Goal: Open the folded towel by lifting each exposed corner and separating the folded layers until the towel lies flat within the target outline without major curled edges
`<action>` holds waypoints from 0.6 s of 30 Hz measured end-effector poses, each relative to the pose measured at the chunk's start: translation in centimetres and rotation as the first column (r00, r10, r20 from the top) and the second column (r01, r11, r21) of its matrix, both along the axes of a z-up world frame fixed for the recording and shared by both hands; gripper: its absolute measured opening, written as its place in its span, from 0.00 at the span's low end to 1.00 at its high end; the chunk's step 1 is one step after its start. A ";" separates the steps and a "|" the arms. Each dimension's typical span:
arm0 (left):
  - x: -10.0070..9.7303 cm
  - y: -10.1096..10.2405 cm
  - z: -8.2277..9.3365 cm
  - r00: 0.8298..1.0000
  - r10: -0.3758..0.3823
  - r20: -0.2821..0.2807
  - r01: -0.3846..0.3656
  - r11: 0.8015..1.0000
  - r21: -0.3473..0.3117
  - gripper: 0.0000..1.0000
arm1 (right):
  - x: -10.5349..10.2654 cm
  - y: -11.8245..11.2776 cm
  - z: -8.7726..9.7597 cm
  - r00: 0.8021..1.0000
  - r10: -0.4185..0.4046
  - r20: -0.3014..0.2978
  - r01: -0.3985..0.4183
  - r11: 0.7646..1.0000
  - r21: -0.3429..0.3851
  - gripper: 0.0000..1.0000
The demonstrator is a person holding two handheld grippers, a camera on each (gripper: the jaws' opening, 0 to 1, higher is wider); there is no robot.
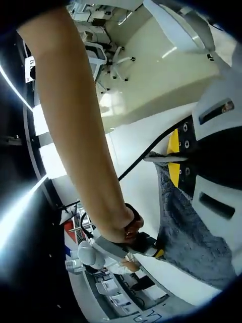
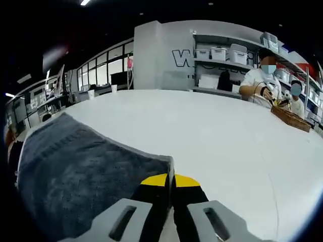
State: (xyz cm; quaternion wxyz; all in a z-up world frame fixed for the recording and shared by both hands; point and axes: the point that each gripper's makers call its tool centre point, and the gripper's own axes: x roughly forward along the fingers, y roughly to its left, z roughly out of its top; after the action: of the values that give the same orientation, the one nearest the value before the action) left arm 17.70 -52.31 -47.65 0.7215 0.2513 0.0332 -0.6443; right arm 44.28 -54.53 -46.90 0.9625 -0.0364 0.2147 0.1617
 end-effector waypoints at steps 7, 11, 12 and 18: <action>-0.2 0.2 -0.1 1.000 0.001 -0.026 -0.002 1.000 -0.004 0.01 | 0.7 0.0 -0.4 1.000 -0.010 0.005 0.010 1.000 -0.013 0.00; -0.5 0.5 -0.2 1.000 -0.008 -0.012 0.008 1.000 0.002 0.01 | 0.9 -0.2 -0.8 1.000 -0.014 -0.002 0.014 1.000 -0.011 0.00; -0.5 0.5 -0.2 1.000 -0.008 -0.014 0.008 1.000 0.002 0.01 | 0.9 -0.2 -0.9 1.000 -0.013 -0.003 0.013 1.000 -0.014 0.00; -0.4 0.3 -0.2 1.000 -0.010 -0.010 0.010 1.000 0.001 0.01 | 1.4 -0.6 -1.0 1.000 -0.017 -0.003 0.017 1.000 -0.020 0.00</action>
State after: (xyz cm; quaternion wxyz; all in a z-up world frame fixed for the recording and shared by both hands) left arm 17.33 -52.01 -47.82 0.7178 0.2487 0.0360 -0.6493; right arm 45.70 -55.14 -47.89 0.9632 -0.0437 0.2180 0.1513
